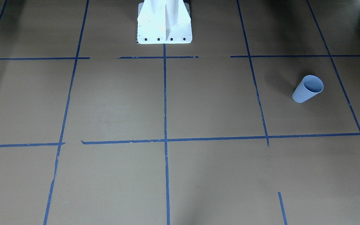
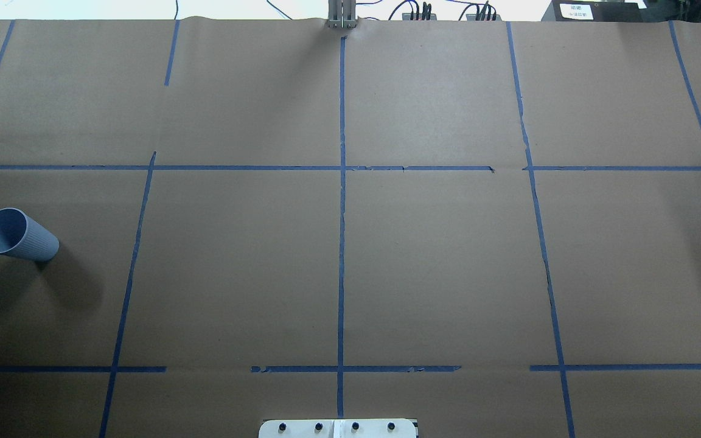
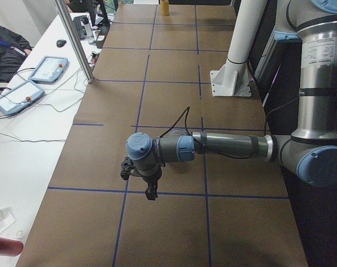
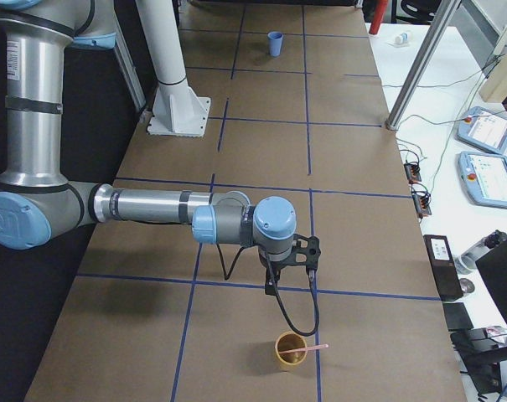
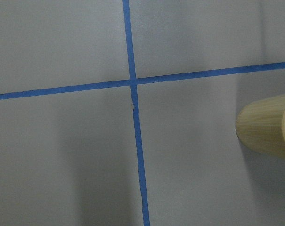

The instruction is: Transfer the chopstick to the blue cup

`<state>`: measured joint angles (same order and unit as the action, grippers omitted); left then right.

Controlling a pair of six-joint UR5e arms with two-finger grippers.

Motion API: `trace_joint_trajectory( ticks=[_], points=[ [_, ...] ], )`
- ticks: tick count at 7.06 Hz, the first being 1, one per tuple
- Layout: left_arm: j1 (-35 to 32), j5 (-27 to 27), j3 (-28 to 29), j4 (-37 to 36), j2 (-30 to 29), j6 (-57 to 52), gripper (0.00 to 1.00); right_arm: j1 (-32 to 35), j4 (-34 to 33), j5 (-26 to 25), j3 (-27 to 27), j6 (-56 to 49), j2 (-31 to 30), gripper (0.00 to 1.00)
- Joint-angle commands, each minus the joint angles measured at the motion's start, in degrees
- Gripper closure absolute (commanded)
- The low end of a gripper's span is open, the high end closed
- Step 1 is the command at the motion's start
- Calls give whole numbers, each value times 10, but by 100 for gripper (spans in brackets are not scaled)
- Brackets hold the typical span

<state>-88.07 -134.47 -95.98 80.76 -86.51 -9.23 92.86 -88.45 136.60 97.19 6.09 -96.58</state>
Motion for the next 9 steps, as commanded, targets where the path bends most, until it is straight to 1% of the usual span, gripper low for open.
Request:
trace_joint_trajectory(
  ticks=[1,3,4,5,6,7,8,9],
  points=[
    [0,-1,-1,1,0,1,0,0,3,2,1,0,-1,0],
    [0,-3,-12,3,-2,1,0,0,5,6,1,6,-2,0],
    [0,-4,-17,34,-2,2,0,-2,5,5,0,9,-1,0],
    [3,-9,-30,65,-3,76,0,-7,5,6,3,12,2,0],
    [33,-21,-45,136,2,158,0,-8,5,9,5,11,3,0],
    [80,-28,-47,204,12,260,0,-9,5,9,12,11,5,0],
    [123,-27,-44,295,29,356,0,-9,5,9,23,11,5,0],
    [170,-26,-43,370,34,459,0,-9,3,8,49,11,6,0]
  ],
)
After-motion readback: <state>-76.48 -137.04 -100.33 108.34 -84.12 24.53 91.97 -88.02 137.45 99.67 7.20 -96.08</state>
